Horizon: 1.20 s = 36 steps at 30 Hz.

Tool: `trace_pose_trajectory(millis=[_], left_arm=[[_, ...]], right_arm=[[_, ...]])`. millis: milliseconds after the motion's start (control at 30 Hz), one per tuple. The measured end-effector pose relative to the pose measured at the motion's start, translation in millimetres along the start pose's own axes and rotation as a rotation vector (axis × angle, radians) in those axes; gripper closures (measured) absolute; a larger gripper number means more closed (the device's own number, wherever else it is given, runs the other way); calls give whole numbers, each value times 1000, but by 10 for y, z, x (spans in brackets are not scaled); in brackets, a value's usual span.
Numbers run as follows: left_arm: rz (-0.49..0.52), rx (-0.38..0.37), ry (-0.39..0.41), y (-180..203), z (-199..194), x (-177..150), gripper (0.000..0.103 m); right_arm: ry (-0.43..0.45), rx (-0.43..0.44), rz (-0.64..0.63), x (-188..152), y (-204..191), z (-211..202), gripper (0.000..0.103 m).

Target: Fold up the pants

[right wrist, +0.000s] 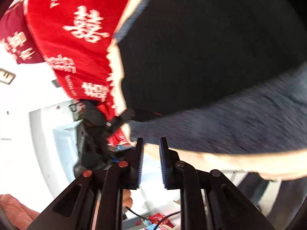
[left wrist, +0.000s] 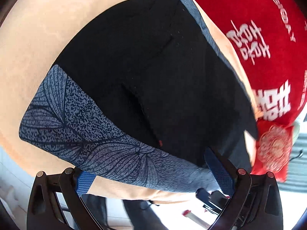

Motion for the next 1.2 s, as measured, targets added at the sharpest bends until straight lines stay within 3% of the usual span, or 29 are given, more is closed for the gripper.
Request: trace_pose_trajectory(millis=[67, 200, 300, 367, 433, 467, 500, 533, 633, 700, 833, 933, 1067, 1200], left_arm=[[53, 39, 0, 67, 12, 2, 0], [122, 82, -9, 115, 12, -1, 5], [144, 119, -16, 85, 48, 10, 15], [153, 128, -9, 98, 65, 13, 21], [171, 157, -15, 109, 78, 13, 44], [175, 158, -18, 108, 68, 24, 53], [168, 132, -34, 102, 62, 41, 74], [152, 109, -47, 85, 44, 54, 82], [154, 85, -26, 190, -115, 120, 82], [181, 74, -5, 384, -253, 176, 82], [226, 43, 53, 800, -450, 412, 82], [262, 31, 109, 1098, -490, 743, 82], [302, 74, 190, 1398, -335, 1315, 82], [314, 174, 239, 1483, 44, 1901, 80]], right_arm=[[32, -19, 51, -123, 322, -156, 38], [123, -9, 172, -192, 809, -514, 38], [198, 101, 260, -76, 994, -596, 38], [222, 204, 303, -6, 1046, -588, 46], [243, 256, 360, 9, 1070, -562, 87], [259, 277, 393, 6, 1073, -564, 96], [269, 274, 407, 4, 1028, -572, 97], [276, 257, 396, 0, 968, -606, 97], [285, 202, 299, 115, 584, -763, 97], [281, 148, 181, 322, 205, -913, 97], [257, 73, 8, 712, -185, -1282, 97], [219, 37, -102, 1190, -542, -1372, 97], [154, -26, -191, 2013, -850, -1306, 96], [94, -86, -211, 2752, -964, -1005, 94]])
Point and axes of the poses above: each gripper's, at about its wrist camera, not at the fingertips, and z roughly the way its jaws point, y to its right, x to its top, the point moved 4 cm from there along z, roughly the way its jaws point, and after that the axes turned 8 degrees about -x, right-handed, at the moved point
